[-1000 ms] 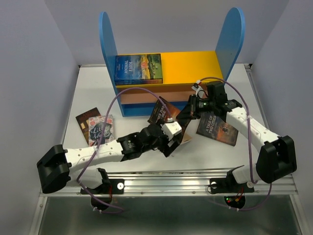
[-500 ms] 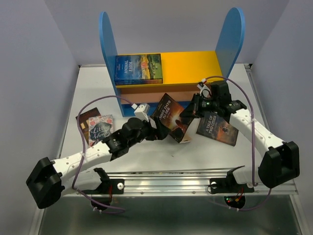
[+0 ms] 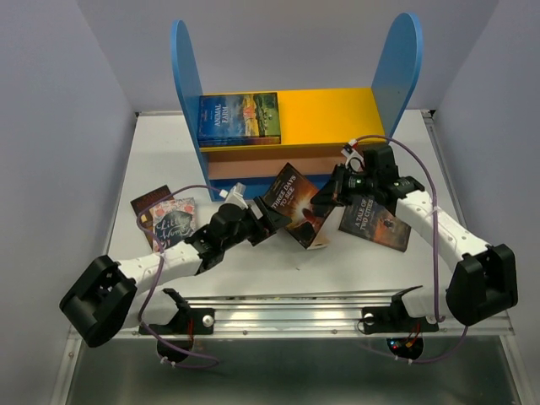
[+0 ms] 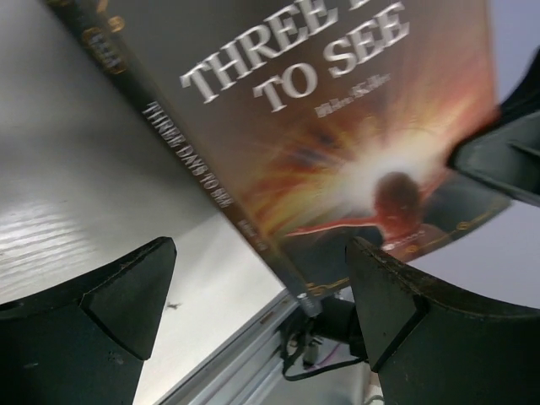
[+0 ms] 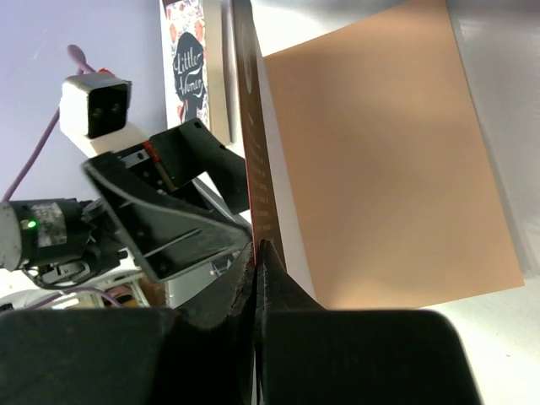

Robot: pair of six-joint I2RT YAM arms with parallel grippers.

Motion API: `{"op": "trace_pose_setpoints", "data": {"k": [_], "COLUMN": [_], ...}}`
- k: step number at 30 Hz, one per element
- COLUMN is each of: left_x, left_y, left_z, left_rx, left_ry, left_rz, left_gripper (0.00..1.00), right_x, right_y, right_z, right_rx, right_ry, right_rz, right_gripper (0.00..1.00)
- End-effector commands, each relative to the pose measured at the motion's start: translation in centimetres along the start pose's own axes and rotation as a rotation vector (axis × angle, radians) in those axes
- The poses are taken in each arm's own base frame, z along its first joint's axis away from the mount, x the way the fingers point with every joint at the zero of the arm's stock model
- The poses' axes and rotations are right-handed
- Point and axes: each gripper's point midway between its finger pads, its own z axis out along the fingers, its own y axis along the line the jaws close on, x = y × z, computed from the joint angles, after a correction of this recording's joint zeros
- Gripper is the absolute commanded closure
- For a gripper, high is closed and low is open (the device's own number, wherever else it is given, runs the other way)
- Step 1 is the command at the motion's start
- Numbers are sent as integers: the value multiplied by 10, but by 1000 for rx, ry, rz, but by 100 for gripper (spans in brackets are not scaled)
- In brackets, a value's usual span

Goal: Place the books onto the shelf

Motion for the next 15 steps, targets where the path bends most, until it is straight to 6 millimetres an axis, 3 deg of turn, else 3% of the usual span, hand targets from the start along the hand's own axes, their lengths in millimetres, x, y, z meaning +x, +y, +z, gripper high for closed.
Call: {"op": "trace_pose_setpoints", "data": {"k": [1,7,11,15], "left_x": [-15,-8,-1,-7], "left_y": [-36,-29,-21,-19], "left_z": [0,19,22,20], "left_rx": [145,119,105,100], "left_ry": [-45,-1,25,-12], "left_rz": [-60,-73,-99,-97], "left_gripper": [7,18,22,27], "right_x": [-9,-10,-16,-14], "right_y": [4,-2,-1,-1], "right_z": [-3,1,1,2], "right_rx": [-29,-25,-24,-29], "right_ry": [-69,-94,-130,-125], "right_rz": [-7,46,67,108], "right_gripper": [99,99,99,99]}}
